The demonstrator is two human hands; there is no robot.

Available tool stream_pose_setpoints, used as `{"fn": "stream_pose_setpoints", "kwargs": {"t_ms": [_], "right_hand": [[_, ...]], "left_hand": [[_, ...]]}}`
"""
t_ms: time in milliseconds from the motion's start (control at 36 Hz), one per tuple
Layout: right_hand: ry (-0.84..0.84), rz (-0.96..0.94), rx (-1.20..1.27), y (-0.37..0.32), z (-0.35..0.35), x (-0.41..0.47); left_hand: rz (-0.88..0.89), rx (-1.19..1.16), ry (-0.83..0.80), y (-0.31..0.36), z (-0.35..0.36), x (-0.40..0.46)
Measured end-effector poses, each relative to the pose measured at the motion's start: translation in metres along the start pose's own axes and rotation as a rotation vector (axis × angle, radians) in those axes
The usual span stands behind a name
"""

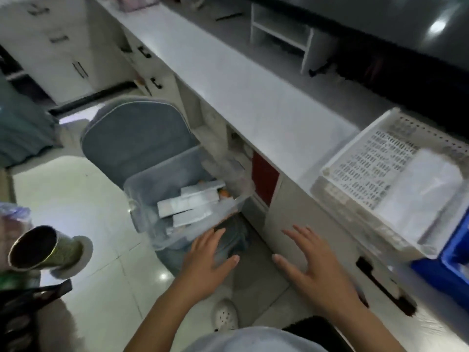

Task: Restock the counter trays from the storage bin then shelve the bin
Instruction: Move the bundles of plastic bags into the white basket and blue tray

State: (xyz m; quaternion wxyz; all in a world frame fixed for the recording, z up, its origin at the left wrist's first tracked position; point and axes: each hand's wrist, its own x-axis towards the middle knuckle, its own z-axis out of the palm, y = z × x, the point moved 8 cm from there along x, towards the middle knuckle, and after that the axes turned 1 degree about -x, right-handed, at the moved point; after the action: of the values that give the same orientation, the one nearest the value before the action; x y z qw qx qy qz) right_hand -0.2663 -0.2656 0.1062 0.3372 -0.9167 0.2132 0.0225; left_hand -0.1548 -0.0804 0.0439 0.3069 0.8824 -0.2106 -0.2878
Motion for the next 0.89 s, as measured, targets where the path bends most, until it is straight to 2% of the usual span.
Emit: {"fn": "stream_pose_setpoints", "kwargs": {"t_ms": [167,361,500,639,889], "right_hand": [[-0.084,-0.054,-0.039,-0.055,0.034,0.025],[-0.213,-0.071,-0.111,-0.088,0.071,0.087],[-0.236,-0.119,-0.096,-0.11,0.093,0.159],[-0.328,-0.134,-0.136,-0.118,0.151,0.25],[-0.591,0.094,-0.208,-0.059,0.275,0.384]], "left_hand": [[-0.091,-0.208,0.056,-0.073,-0.035,-0.019],[-0.236,-0.402,0.056,-0.135,-0.055,-0.009],[-0.304,-0.399,0.121,-0.169,-0.087,0.002],[-0.415,-0.379,0.169,-0.206,-0.121,0.034],[-0.532,-0.263,0.002,-0.252,-0.127,0.146]]}}
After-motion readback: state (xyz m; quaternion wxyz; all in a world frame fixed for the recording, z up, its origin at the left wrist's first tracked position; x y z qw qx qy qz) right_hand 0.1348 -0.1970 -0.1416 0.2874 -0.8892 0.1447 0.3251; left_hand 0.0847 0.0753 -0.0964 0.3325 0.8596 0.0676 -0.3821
